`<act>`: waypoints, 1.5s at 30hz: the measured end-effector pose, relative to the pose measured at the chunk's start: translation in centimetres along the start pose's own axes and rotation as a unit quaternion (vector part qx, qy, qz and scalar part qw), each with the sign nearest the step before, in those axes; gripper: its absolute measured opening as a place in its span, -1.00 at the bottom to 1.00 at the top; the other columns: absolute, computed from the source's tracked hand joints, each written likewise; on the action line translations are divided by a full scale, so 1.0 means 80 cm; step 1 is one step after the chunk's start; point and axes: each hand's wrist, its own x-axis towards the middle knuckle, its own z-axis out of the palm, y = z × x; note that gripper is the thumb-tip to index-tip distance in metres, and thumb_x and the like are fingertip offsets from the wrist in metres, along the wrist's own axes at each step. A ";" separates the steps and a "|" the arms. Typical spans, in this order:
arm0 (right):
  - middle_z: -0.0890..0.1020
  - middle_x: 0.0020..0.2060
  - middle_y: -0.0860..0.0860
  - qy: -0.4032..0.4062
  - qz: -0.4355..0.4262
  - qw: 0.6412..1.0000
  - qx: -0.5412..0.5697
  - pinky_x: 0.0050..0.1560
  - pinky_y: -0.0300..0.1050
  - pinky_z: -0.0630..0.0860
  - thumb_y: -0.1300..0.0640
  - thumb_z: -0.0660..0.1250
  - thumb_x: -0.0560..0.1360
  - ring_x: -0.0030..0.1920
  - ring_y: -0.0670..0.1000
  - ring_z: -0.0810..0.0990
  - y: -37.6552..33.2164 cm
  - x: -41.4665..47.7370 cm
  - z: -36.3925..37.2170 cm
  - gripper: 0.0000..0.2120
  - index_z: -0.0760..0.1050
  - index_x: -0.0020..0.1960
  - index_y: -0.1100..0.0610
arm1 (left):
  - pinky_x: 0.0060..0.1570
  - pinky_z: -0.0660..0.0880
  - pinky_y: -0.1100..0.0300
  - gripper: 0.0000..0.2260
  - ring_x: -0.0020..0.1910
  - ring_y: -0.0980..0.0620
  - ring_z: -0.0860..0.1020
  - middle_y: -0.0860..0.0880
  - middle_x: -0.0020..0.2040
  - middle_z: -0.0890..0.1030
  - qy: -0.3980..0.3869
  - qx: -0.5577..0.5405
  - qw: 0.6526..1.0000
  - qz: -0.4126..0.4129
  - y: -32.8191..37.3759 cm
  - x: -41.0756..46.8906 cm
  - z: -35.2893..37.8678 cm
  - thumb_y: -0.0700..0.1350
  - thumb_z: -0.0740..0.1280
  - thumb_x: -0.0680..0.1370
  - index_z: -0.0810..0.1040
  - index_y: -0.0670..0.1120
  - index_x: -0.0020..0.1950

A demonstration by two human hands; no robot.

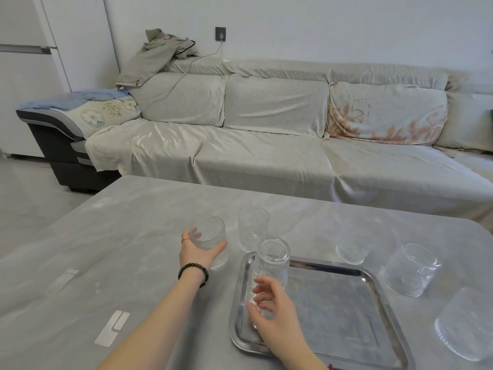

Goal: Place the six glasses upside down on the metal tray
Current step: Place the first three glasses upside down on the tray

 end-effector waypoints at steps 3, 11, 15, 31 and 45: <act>0.53 -0.04 0.06 -0.008 0.058 0.993 0.099 -0.16 -0.31 0.55 0.29 0.43 0.34 -0.15 -0.06 0.55 -0.007 0.009 0.010 -0.60 0.39 0.05 -0.04 | 0.26 0.38 0.06 -0.33 0.14 -0.05 0.46 -0.08 0.18 0.47 0.019 -0.099 0.994 -0.035 -0.003 -0.028 -0.010 -0.11 0.54 0.27 0.30 -0.13 0.28; 0.49 0.23 0.01 -0.003 0.120 0.966 0.230 0.17 0.01 0.53 0.01 0.52 0.24 0.14 0.01 0.55 -0.029 -0.002 0.026 -0.30 0.25 0.28 -0.07 | -0.35 0.61 0.20 -0.73 -0.33 0.00 0.67 -0.08 -0.30 0.71 -0.183 -0.320 0.909 -0.194 0.002 -0.130 -0.017 0.06 0.31 0.42 0.59 -0.15 -0.14; 0.51 0.15 -0.07 0.055 0.108 0.973 0.196 0.05 -0.17 0.48 0.12 0.57 0.19 0.11 -0.10 0.51 -0.037 -0.014 -0.010 -0.36 0.33 0.17 0.01 | -0.09 0.62 0.10 -0.47 -0.12 -0.08 0.67 -0.21 -0.01 0.67 -0.275 -0.345 0.853 -0.279 0.008 -0.160 -0.007 0.15 0.34 0.33 0.53 -0.27 0.06; 0.46 -0.15 -0.26 0.143 0.024 0.983 -0.112 -0.18 -0.60 0.32 0.11 0.57 0.14 -0.09 -0.24 0.46 -0.021 -0.021 -0.149 -0.37 0.37 0.13 0.04 | 0.30 0.29 0.26 -0.29 0.38 0.06 0.32 0.04 0.35 0.35 -0.350 0.138 0.922 0.090 0.024 -0.244 0.102 0.00 0.37 0.39 0.06 -0.02 0.44; 0.39 0.33 0.02 0.109 0.083 0.990 -0.017 0.38 -0.03 0.28 0.12 0.52 0.27 0.34 -0.01 0.33 0.030 0.010 -0.144 -0.23 0.19 0.36 0.07 | 0.39 0.30 0.05 -0.36 0.39 0.04 0.32 -0.01 0.42 0.33 -0.311 0.148 0.934 0.093 0.006 -0.189 0.145 -0.03 0.32 0.45 0.09 -0.03 0.45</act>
